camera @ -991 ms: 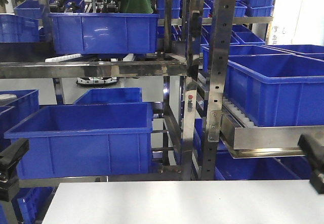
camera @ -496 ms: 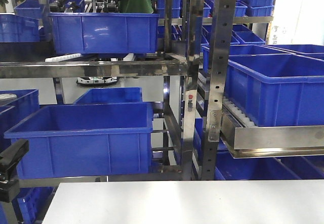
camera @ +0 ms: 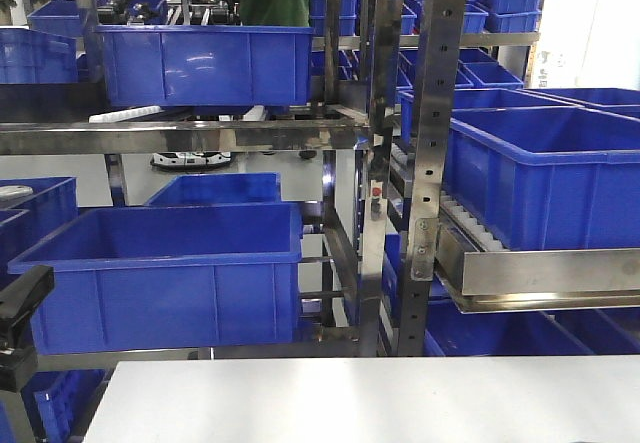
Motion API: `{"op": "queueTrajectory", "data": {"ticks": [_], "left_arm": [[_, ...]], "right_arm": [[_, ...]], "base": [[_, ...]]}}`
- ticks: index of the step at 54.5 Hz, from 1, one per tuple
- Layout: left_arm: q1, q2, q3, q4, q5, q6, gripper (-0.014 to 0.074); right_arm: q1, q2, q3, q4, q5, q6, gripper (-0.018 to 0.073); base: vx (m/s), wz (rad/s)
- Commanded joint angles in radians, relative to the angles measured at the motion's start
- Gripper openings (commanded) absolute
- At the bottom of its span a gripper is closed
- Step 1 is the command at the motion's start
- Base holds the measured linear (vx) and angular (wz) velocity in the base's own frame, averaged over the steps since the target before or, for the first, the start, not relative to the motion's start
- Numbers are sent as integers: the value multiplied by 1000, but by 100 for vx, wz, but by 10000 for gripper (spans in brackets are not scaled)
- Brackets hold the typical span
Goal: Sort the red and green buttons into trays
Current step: 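Close left gripper on green button and right gripper on red button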
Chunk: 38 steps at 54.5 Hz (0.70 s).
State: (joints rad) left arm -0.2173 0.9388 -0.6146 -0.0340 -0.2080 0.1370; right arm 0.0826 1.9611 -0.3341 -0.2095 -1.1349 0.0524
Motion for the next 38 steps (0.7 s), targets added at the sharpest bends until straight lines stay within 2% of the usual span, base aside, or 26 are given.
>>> {"op": "queueTrajectory", "data": {"ticks": [1,6,10,15,21,30,34,38], "left_arm": [[-4,-7,-32,-8,-102,-1,565],[-4,-7,-32,-8,-101,-1,565],[-4,-7,-32,-8,-100,-1,565],[-4,-7,-32,-8,-100,-1,565],[-4,-7,-32,-9,-100,-3,565],[-4,10,-30,-19,-15,-74,565],[-4,55,-28,-10,56,-75,565],[-4,122,-8,-7,78,-76,565]], "right_arm": [[-2,12,-60,-11,-203,-2,519],[-2,48,-87,-10,-203,0,492],[-2,68,-88,-6,-203,-5,431],[-2,73,-84,1,-203,-8,263],[-2,70,-82,-10,-203,-12,-15],[-4,70,-82,-48,-203,-10,-12],[-4,70,-82,-56,-203,-9,-12],[-4,70,-82,-65,-203,-6,-11]], "base": [[0,0],[0,0],[0,0],[0,0],[0,0],[0,0],[0,0],[0,0]]}}
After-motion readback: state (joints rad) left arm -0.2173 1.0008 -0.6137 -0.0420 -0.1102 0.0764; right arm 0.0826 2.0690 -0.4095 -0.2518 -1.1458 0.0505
